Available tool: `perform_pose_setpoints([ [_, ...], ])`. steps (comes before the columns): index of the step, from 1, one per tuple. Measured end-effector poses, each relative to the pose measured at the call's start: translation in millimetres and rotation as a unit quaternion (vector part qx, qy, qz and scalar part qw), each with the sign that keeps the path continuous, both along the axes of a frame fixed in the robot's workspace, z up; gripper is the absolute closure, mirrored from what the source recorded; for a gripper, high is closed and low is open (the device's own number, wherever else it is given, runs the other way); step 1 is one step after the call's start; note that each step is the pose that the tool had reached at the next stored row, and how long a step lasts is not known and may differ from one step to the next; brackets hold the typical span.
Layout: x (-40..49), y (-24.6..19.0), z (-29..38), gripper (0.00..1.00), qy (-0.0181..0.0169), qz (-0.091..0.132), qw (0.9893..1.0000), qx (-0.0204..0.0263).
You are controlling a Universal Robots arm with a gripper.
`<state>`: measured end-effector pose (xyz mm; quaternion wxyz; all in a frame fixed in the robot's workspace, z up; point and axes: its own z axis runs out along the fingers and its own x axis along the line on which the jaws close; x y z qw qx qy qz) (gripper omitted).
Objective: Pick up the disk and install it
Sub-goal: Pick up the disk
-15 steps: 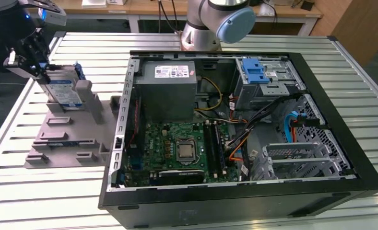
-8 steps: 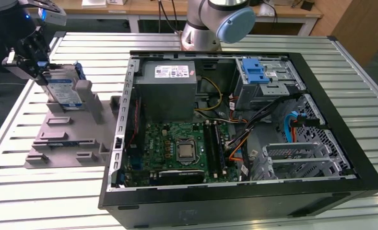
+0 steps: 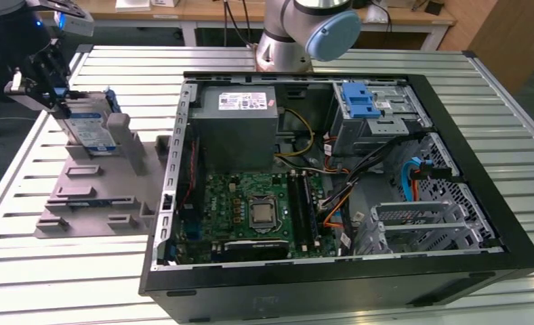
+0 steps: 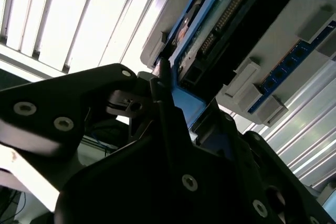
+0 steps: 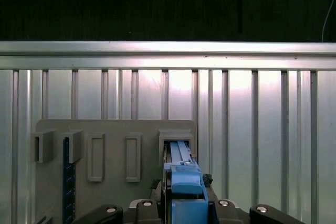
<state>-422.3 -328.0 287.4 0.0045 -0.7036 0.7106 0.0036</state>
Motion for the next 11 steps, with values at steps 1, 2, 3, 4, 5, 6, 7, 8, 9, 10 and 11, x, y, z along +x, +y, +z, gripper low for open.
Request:
perform_pose_setpoints([
  [1,0.0,0.0,0.0,0.6,0.0,0.0,1.0,0.0],
  [2,0.0,0.0,0.0,0.6,0.0,0.0,1.0,0.0],
  [3,0.0,0.0,0.0,0.64,0.0,0.0,1.0,0.0],
  [4,0.0,0.0,0.0,0.64,0.0,0.0,1.0,0.0],
  [5,0.0,0.0,0.0,0.64,0.0,0.0,1.0,0.0],
  [6,0.0,0.0,0.0,0.64,0.0,0.0,1.0,0.0],
  [7,0.0,0.0,0.0,0.64,-0.0001,0.0,1.0,0.0],
  [8,0.0,0.0,0.2,0.64,-0.0001,0.0,1.0,0.0],
  [9,0.0,0.0,0.5,0.64,0.0,0.0,1.0,0.0],
  [10,0.0,0.0,0.8,0.64,0.0,0.0,1.0,0.0],
  [11,0.0,0.0,1.2,0.64,0.0,0.0,1.0,0.0],
])
